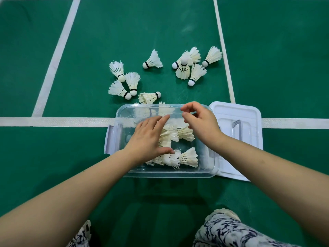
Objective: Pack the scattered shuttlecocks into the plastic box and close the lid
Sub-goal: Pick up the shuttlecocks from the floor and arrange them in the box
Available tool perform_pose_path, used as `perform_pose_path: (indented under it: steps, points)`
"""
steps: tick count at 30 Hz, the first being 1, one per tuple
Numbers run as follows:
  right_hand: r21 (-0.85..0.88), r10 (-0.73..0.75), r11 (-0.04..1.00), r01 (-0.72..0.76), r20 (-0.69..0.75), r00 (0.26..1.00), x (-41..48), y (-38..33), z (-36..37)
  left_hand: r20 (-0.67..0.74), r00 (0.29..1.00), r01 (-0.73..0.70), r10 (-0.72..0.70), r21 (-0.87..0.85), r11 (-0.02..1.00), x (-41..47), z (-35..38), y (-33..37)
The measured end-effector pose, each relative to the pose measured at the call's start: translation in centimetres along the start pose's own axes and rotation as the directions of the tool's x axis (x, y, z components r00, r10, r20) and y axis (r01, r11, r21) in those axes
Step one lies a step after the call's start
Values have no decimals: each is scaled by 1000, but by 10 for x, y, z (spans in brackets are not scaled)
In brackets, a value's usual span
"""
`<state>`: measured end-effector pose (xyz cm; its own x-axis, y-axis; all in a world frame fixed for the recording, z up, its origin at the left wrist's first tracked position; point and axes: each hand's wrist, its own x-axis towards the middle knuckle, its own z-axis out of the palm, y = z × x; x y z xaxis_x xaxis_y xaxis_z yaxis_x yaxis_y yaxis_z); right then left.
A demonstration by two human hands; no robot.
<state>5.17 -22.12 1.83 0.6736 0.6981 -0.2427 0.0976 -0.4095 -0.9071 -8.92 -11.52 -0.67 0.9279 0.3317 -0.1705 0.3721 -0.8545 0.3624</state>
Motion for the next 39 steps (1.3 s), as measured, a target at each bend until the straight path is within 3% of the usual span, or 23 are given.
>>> perform_pose_path:
  steps: [4,7,10,12,16,18,21,27,33,39]
  points:
    - [-70,-99,993,95,-63,993,18,-11,-7,-113,993,-16,13,-20,1000,9,-7,-3]
    - [-261,-149,956,133,-41,988,47,-19,-11,-331,944,-2,9,23,1000,19,-7,-10]
    - [-497,-131,854,156,85,988,92,-24,-11,-452,890,70,-60,5,998,30,-12,-19]
    - [-581,-26,798,160,231,973,120,-22,-8,-487,866,119,-112,-18,993,34,-14,-26]
    - [-676,277,728,113,441,854,157,-11,19,-506,841,171,-192,-88,981,37,-15,-45]
    - [-703,326,691,166,509,797,164,-10,41,-514,831,185,-212,-105,977,36,-14,-51]
    - [-732,329,611,301,580,745,173,-9,76,-534,813,186,-234,-143,972,38,-13,-56]
    - [-761,256,433,483,617,744,179,-4,115,-528,787,188,-317,-285,940,40,-14,-56]
    - [-685,197,382,620,716,670,179,-1,127,-527,779,191,-339,-315,930,39,-16,-57]
    - [-695,216,334,637,714,666,174,-10,129,-538,771,189,-341,-318,929,38,-15,-57]
